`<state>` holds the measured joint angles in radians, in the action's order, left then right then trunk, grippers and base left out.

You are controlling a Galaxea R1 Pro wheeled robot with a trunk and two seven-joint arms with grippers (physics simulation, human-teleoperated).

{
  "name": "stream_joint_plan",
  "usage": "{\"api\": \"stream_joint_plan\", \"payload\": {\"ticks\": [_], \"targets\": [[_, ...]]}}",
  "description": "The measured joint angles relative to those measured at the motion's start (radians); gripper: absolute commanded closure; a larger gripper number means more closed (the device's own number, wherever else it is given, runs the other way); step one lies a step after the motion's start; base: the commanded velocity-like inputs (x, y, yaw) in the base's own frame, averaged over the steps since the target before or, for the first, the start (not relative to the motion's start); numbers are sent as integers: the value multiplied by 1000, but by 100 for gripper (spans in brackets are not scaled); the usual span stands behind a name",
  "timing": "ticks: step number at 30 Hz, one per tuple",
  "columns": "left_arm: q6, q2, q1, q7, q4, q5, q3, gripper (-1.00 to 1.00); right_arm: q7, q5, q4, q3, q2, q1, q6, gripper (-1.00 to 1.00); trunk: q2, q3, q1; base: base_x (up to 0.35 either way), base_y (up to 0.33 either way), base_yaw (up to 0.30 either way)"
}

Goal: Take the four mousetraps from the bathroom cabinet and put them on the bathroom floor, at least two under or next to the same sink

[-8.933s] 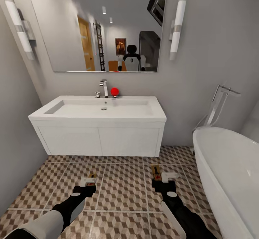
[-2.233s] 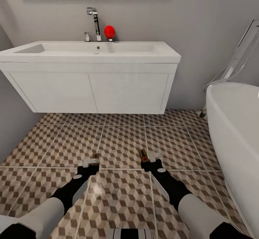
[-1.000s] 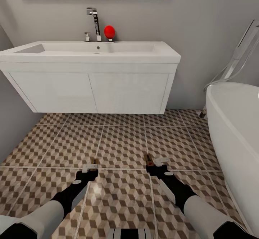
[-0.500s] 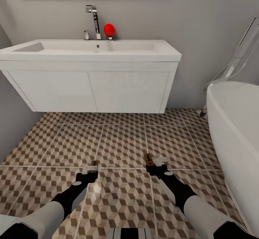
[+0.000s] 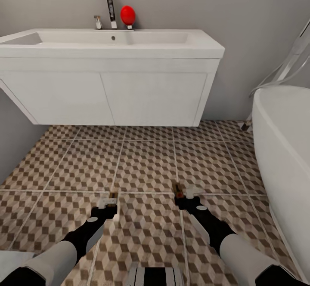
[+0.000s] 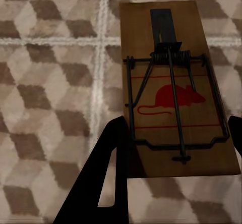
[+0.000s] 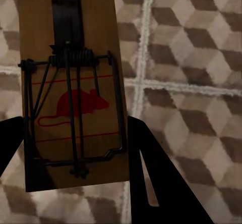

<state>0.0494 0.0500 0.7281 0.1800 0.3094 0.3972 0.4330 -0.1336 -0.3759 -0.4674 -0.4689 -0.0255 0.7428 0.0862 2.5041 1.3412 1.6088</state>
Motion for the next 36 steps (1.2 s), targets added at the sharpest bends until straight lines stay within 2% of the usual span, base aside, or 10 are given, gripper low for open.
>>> {"api": "stream_joint_plan", "payload": {"ticks": [36], "targets": [[0, -12, 0, 0, -1, 0, 0, 100, 2, 1, 2, -2, -1, 0, -1, 100, 8, 185, 16, 0, 0, 0]]}}
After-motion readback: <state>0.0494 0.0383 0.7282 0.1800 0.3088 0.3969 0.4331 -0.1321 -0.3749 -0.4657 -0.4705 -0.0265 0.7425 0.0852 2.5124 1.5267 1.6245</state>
